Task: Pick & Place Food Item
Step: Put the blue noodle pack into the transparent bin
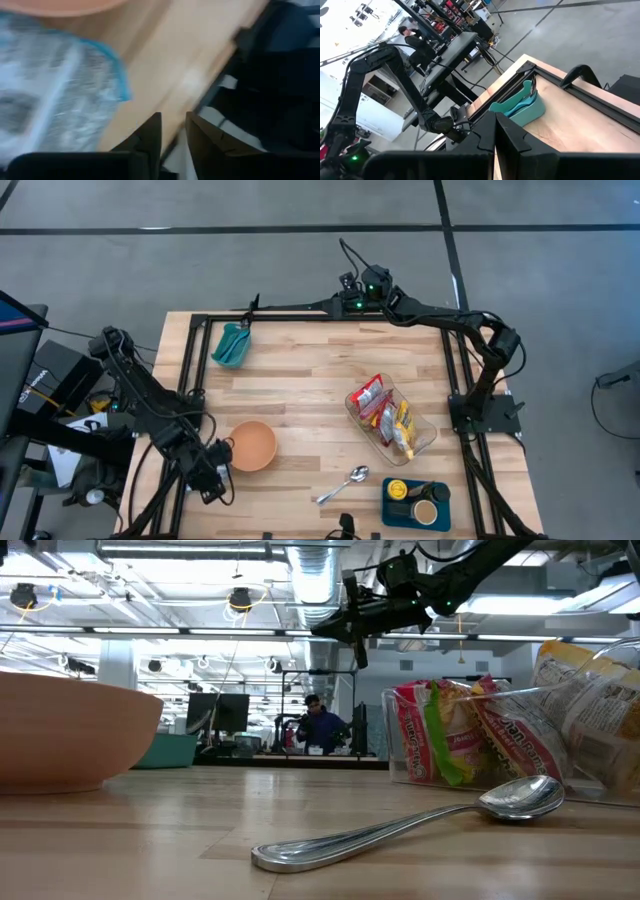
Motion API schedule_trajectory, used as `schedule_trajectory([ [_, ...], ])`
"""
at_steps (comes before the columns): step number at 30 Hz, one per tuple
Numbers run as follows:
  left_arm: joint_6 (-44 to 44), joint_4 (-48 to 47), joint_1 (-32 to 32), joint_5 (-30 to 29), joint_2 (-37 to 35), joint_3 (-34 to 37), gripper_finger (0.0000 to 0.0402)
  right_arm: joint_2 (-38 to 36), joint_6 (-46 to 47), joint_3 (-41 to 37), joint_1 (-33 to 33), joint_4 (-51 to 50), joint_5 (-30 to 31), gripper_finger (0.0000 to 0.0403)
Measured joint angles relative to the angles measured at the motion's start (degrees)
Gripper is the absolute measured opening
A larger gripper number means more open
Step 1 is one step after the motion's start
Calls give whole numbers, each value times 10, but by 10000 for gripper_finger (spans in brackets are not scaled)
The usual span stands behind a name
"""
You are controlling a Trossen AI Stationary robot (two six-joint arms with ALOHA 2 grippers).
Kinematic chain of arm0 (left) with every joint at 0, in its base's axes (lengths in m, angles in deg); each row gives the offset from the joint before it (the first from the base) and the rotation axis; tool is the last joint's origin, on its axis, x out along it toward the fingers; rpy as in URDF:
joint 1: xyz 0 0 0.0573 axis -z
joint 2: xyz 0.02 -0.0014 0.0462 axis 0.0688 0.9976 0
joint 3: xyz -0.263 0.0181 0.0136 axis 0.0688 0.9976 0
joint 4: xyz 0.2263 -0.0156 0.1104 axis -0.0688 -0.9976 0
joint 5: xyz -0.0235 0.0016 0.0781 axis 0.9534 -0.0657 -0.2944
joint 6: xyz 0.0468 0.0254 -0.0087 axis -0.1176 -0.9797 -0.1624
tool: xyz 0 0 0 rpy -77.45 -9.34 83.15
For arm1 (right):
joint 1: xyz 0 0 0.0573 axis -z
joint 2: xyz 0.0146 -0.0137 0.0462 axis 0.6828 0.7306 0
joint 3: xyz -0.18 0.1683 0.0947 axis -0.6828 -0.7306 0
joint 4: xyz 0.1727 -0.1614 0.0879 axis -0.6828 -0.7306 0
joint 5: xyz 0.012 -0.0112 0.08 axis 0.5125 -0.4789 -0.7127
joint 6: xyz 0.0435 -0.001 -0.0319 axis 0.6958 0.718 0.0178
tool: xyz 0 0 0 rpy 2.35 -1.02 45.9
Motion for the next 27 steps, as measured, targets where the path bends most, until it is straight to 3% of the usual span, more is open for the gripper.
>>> schedule_trajectory([
  [8, 3, 109, 17, 0, 10, 0, 5, 0, -5, 0, 0, -2, 0, 0],
  [15, 51, 111, 37, -4, 11, -16, 0, 0, -7, 0, 0, -2, 0, 0],
  [27, 69, 30, 76, -42, 39, -79, 0, 0, -7, 0, 0, -2, 0, 0],
])
